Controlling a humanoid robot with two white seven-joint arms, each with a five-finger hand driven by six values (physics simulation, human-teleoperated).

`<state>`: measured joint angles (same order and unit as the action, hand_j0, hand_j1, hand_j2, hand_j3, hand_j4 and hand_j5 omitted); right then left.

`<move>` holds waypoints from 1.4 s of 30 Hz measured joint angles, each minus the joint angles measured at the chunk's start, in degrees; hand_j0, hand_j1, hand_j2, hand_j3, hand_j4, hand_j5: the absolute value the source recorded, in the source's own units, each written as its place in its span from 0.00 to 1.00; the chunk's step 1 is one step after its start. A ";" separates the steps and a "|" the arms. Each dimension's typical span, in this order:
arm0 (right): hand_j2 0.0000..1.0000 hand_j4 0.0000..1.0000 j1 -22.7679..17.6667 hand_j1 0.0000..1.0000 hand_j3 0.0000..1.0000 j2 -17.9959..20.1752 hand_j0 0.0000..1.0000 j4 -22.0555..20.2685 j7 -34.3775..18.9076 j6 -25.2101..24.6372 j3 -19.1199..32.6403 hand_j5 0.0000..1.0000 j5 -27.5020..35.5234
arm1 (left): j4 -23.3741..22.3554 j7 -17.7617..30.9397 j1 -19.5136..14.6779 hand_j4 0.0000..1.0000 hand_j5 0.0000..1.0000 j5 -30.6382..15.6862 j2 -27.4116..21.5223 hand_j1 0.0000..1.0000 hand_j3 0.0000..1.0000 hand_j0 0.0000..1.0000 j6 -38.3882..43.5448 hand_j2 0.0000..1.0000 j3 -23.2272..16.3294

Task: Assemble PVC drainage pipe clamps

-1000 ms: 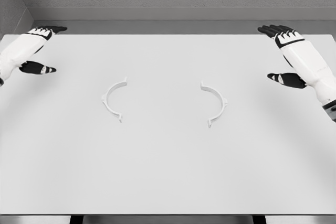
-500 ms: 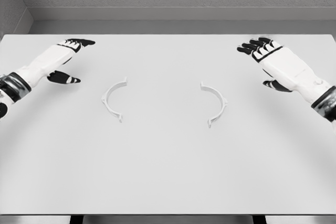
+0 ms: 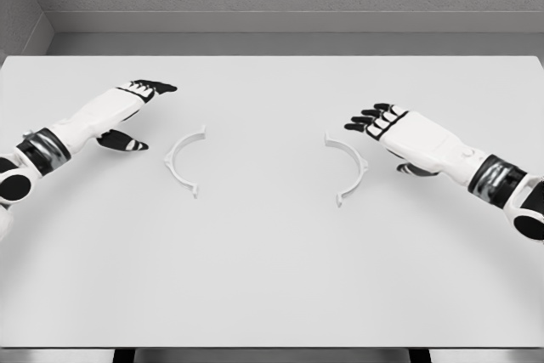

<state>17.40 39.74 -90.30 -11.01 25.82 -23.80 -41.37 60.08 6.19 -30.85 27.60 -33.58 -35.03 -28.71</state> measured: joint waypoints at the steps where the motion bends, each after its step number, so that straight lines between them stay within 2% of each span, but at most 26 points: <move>1: 1.00 1.00 0.18 1.00 1.00 -0.27 1.00 0.03 -0.18 0.02 -0.09 1.00 0.00 | 0.61 0.00 0.00 1.00 1.00 -0.05 -0.16 1.00 1.00 1.00 0.00 1.00 -0.13; 4: 1.00 1.00 1.93 1.00 1.00 -1.38 1.00 1.05 -0.62 0.04 -0.82 1.00 0.03 | 2.41 0.00 0.62 1.00 1.00 -0.12 -0.63 1.00 1.00 1.00 0.00 1.00 -0.38; 13: 1.00 1.00 3.52 1.00 1.00 -3.45 1.00 4.97 -1.21 0.07 -3.19 1.00 -0.01 | 5.95 0.00 2.46 1.00 1.00 -0.06 -2.11 1.00 1.00 1.00 0.00 1.00 -0.61; 19: 1.00 1.00 3.69 1.00 1.00 -4.28 1.00 5.76 -1.30 0.07 -3.93 1.00 -0.03 | 6.90 0.00 3.52 1.00 1.00 -0.12 -2.60 1.00 1.00 1.00 0.00 1.00 -0.61; 42: 1.00 1.00 6.33 1.00 1.00 -7.10 1.00 7.14 -1.49 -0.09 -6.43 1.00 -0.03 | 4.98 0.00 2.99 1.00 1.00 0.56 -0.37 1.00 1.00 1.00 0.00 1.00 -0.54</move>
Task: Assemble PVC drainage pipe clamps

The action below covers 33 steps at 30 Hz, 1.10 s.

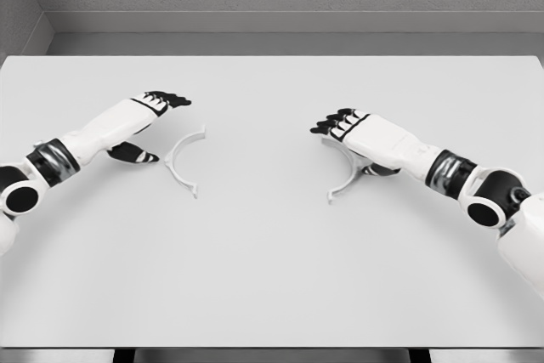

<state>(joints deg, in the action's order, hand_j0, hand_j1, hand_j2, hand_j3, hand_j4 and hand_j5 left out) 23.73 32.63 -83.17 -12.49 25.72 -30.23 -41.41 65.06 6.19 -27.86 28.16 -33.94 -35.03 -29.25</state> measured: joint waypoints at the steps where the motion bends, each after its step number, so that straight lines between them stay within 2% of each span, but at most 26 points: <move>1: 1.00 1.00 0.09 1.00 1.00 -0.12 1.00 0.04 0.00 -0.02 -0.06 1.00 -0.01 | -0.06 0.00 0.00 1.00 1.00 -0.02 0.12 1.00 1.00 1.00 0.00 1.00 0.01; 8: 1.00 1.00 2.55 1.00 1.00 -1.64 1.00 0.94 -0.01 -0.29 -1.22 1.00 -0.05 | -0.11 0.00 -0.09 1.00 1.00 -0.15 0.72 1.00 1.00 1.00 0.00 1.00 0.02; 20: 1.00 1.00 3.34 1.00 1.00 -2.20 1.00 1.95 0.02 -0.33 -1.50 1.00 0.02 | 0.44 0.00 0.00 1.00 1.00 -0.17 2.05 1.00 1.00 1.00 0.00 1.00 0.02; 22: 1.00 1.00 5.09 1.00 1.00 -2.43 1.00 2.82 0.01 -0.36 -1.48 1.00 0.06 | 0.52 0.00 0.09 1.00 1.00 -0.18 2.34 1.00 1.00 1.00 0.00 1.00 0.02; 33: 1.00 1.00 7.29 1.00 1.00 -6.76 1.00 8.47 0.07 -0.31 -2.14 1.00 -0.08 | 2.18 0.00 0.79 1.00 1.00 -0.08 3.75 1.00 1.00 1.00 0.00 1.00 0.02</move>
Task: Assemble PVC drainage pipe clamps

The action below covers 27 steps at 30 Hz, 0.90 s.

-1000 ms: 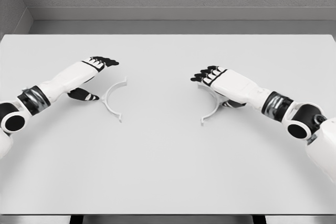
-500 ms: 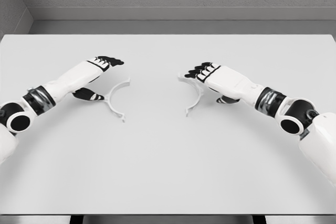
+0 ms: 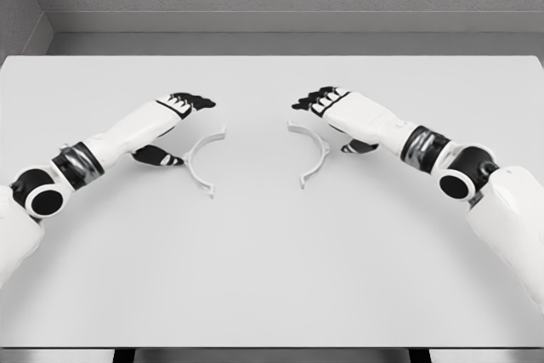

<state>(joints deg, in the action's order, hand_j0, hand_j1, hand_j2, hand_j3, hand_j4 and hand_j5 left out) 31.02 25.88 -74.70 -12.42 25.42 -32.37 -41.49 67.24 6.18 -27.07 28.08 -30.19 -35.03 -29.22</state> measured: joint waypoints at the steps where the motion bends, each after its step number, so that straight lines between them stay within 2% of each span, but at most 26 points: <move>1: 1.00 1.00 0.35 1.00 1.00 -0.29 1.00 0.47 0.00 0.01 -0.05 1.00 -0.01 | 0.17 0.00 0.09 1.00 1.00 0.03 0.05 1.00 1.00 1.00 0.00 1.00 0.00; 10: 1.00 1.00 1.76 1.00 1.00 -2.79 1.00 5.02 0.08 0.04 -0.58 1.00 -0.83 | 1.88 0.00 0.53 1.00 1.00 0.42 1.28 1.00 1.00 1.00 0.00 1.00 0.00; 27: 1.00 1.00 2.38 1.00 1.00 -5.72 1.00 4.81 -0.06 0.01 -1.64 1.00 -1.05 | 1.71 0.01 0.44 1.00 1.00 0.73 1.63 1.00 1.00 1.00 0.00 1.00 0.81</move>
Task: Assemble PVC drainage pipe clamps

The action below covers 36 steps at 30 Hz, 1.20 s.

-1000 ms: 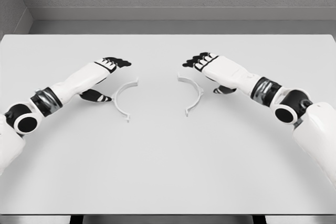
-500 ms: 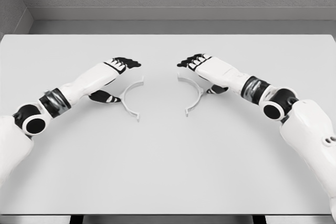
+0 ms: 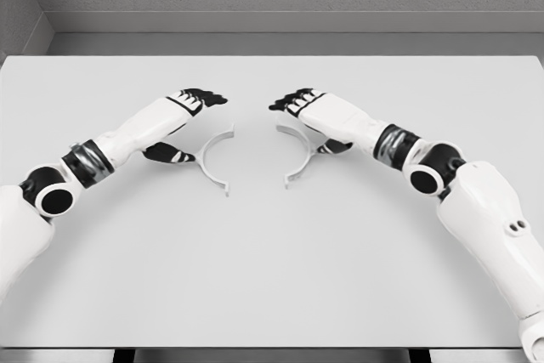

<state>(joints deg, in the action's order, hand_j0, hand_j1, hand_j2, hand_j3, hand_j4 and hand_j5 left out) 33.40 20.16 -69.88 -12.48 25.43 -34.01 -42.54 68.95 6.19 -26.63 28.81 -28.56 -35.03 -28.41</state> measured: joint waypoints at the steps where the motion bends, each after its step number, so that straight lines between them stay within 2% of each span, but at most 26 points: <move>1: 1.00 1.00 0.17 1.00 1.00 -0.07 1.00 0.04 0.01 -0.02 -0.15 1.00 0.01 | -0.18 0.00 0.09 1.00 1.00 0.03 -0.04 1.00 1.00 1.00 0.00 1.00 -0.01; 14: 1.00 1.00 2.29 1.00 1.00 -3.18 1.00 2.72 0.00 -0.07 -1.84 1.00 -0.62 | -2.67 0.00 -0.18 1.00 1.00 0.15 0.08 1.00 1.00 1.00 0.00 1.00 -0.38; 29: 1.00 1.00 2.64 1.00 1.00 -5.20 1.00 2.58 -0.07 -0.15 -3.09 1.00 -0.59 | -2.79 0.00 -0.26 1.00 1.00 0.15 0.11 1.00 1.00 1.00 0.00 1.00 -0.54; 33: 1.00 1.00 1.50 1.00 1.00 -2.89 1.00 1.39 -0.05 0.21 1.11 1.00 -0.05 | -2.80 0.00 -0.26 1.00 1.00 0.14 0.12 1.00 1.00 1.00 0.00 1.00 -0.54; 36: 1.00 1.00 -4.13 1.00 1.00 2.04 1.00 -3.99 -0.06 0.40 5.41 1.00 1.49 | -2.90 0.00 -0.44 1.00 1.00 0.15 0.16 1.00 1.00 1.00 0.00 1.00 -0.54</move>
<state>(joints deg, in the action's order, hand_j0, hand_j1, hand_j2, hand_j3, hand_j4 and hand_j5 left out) 29.27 22.20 -73.87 -12.54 25.82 -28.60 -41.04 66.05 6.19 -27.07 28.96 -28.40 -35.03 -28.95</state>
